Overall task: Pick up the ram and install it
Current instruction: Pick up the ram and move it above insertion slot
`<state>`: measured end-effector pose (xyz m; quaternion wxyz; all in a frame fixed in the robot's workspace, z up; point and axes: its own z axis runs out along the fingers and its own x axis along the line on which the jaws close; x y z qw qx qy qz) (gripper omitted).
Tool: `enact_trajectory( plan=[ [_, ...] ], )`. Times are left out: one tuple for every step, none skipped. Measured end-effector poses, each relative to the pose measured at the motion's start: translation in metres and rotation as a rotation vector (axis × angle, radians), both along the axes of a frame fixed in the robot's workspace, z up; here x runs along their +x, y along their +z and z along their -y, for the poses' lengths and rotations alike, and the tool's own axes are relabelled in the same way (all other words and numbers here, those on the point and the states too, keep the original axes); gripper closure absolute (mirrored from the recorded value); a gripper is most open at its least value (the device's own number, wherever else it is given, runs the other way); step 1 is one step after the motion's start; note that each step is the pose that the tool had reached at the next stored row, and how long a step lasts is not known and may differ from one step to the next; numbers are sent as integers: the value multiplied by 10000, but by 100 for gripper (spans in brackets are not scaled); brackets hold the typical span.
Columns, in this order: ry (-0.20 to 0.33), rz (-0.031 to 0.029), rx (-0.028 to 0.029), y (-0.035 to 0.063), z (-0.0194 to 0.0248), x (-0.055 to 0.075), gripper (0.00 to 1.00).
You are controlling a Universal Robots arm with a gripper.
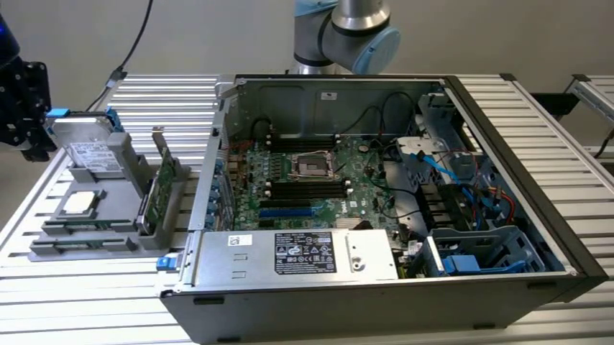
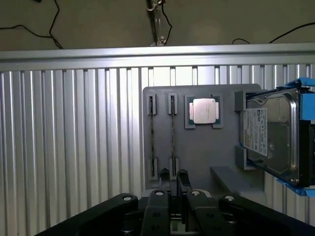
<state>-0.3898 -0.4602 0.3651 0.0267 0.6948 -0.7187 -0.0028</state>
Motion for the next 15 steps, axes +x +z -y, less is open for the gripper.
enact_trajectory(
  plan=[
    [0, -1, 0, 0, 0, 0, 76],
    [0, -1, 0, 0, 0, 0, 70],
    [0, 1, 1, -3, 0, -1, 64],
    [-1, 16, 3, -21, -1, -5, 64],
    [-1, 19, 2, -38, -1, -12, 64],
    [1, 22, 0, -55, 0, -19, 58],
    [1, 25, 1, -73, 0, -28, 58],
    [2, 27, 1, -91, 0, -38, 58],
    [3, 28, 0, -109, 0, -49, 58],
    [5, 29, 1, -126, 0, -59, 58],
    [10, 28, 0, -144, 0, -71, 58],
    [17, 28, 0, -164, 0, -83, 58],
    [25, 28, 0, -182, 0, -93, 58],
    [33, 29, 0, -200, 0, -101, 58],
    [46, 29, 1, -218, 0, -108, 58]
  ],
)
